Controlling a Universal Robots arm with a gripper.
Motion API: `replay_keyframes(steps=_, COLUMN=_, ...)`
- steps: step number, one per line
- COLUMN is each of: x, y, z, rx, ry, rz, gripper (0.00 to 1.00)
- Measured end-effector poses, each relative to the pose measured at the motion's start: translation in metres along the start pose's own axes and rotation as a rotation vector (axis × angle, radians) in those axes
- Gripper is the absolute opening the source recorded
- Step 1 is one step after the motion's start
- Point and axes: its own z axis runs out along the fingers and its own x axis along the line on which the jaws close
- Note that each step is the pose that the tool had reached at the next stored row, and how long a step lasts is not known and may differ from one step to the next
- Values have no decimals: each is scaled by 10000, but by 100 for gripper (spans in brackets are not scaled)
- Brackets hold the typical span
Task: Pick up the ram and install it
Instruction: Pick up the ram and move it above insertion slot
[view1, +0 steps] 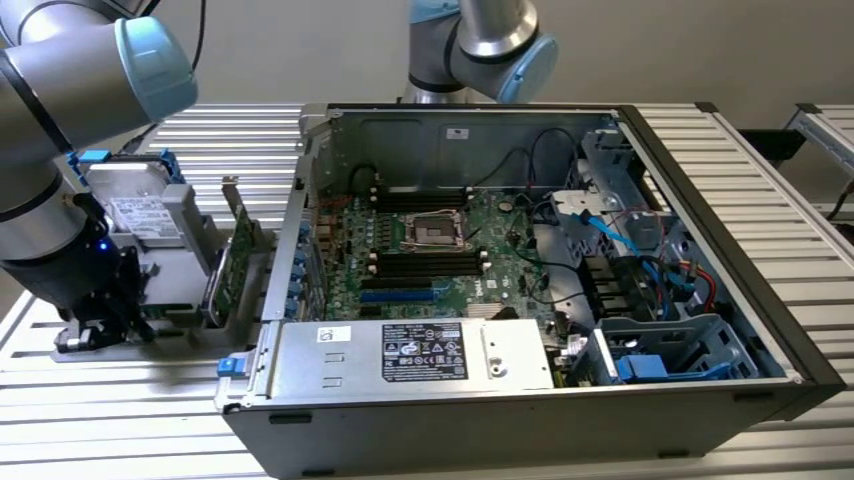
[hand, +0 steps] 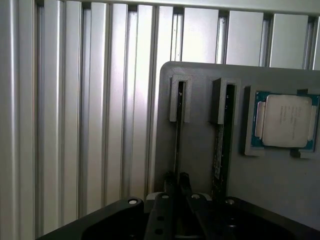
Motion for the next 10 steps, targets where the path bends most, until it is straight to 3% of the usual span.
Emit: replay_keyframes(steps=10, x=-1, y=0, z=-42, rx=0, ry=-1, rz=0, gripper=13)
